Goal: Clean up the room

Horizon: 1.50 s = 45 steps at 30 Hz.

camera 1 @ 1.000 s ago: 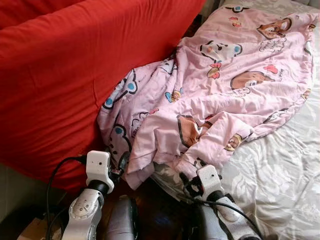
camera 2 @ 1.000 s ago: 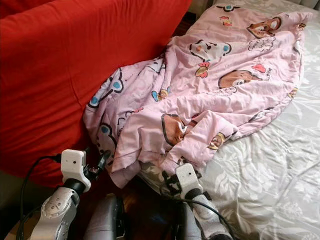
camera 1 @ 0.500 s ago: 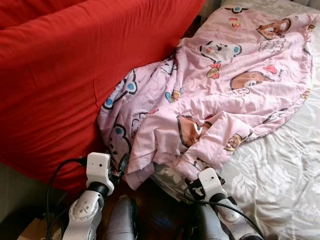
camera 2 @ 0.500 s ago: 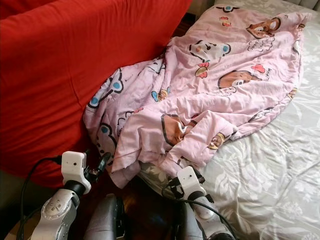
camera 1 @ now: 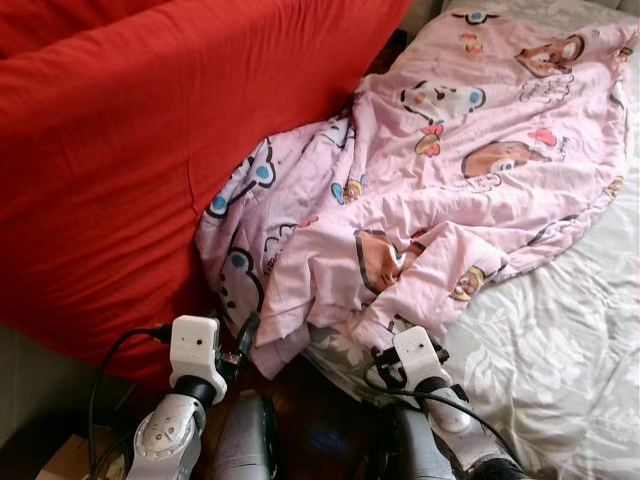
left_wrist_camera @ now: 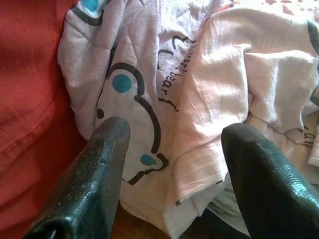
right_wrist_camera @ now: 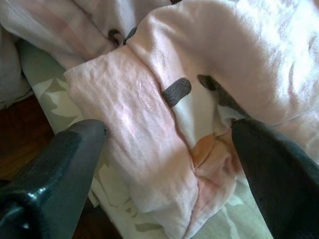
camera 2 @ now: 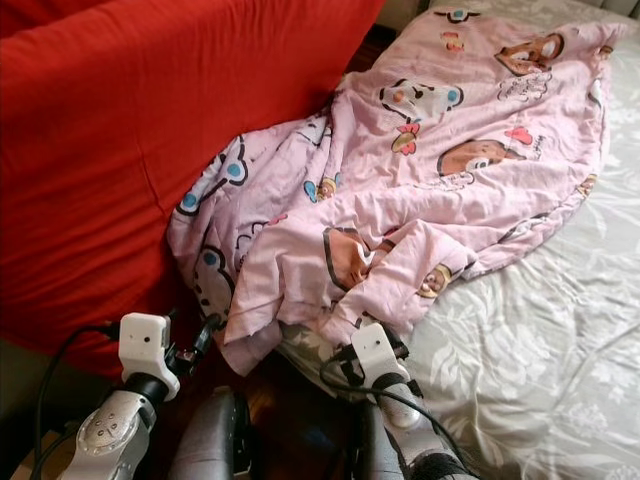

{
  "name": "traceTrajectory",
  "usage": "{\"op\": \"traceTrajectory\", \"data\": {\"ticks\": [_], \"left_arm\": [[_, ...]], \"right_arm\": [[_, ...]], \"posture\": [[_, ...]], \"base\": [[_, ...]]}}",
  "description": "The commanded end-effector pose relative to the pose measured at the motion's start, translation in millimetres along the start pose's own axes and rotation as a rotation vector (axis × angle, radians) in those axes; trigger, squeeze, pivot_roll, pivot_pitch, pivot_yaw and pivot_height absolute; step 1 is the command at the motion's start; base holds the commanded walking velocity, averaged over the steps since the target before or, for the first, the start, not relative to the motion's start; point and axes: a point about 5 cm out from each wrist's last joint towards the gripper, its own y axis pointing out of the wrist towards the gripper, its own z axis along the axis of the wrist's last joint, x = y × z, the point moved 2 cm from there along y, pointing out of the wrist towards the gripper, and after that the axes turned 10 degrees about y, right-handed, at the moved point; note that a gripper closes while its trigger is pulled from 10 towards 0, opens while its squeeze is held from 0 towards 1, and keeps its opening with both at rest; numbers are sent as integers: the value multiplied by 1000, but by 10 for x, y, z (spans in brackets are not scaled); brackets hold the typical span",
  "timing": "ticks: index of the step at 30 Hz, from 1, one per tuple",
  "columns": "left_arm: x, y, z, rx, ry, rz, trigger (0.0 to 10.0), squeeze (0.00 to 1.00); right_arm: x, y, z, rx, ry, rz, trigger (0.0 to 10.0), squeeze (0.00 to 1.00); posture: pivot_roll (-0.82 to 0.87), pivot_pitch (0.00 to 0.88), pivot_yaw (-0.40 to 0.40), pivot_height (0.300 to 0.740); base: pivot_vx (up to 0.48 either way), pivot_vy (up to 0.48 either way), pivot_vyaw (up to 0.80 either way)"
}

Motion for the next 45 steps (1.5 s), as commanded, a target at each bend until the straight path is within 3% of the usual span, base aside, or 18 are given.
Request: {"op": "traceTrajectory", "data": {"ticks": [1,7,14,27,28,29,45], "left_arm": [[2,-70,-44,-28,-9,-2,10000,0],[-11,-134,-41,-39,-7,0,10000,0],[-17,-158,-17,-48,-6,0,10000,0],[-14,-181,-8,-59,-2,1,10000,0],[-11,-187,-11,-62,-2,1,10000,0],[-11,-190,-12,-63,-1,1,10000,0],[16,-254,-47,-86,-5,-7,10000,0]], "right_arm": [[-33,-21,-88,-42,15,-2,10000,0],[-72,5,-72,-57,-1,1,10000,0],[53,6,-145,-133,-7,-66,10000,0],[186,42,-14,-76,-8,-114,10000,0],[199,46,-1,-71,-11,-124,3490,0],[204,46,0,-71,-14,-128,0,0],[116,53,7,-63,-31,-118,0,0]], "posture": [[122,353,18,643],[136,371,23,643],[146,381,28,643],[151,387,30,643],[151,389,31,643],[151,389,31,643],[150,405,35,643]], "base": [[0,0,0],[0,0,0],[0,0,0],[0,0,0],[0,0,0],[0,0,0],[0,0,0]]}}
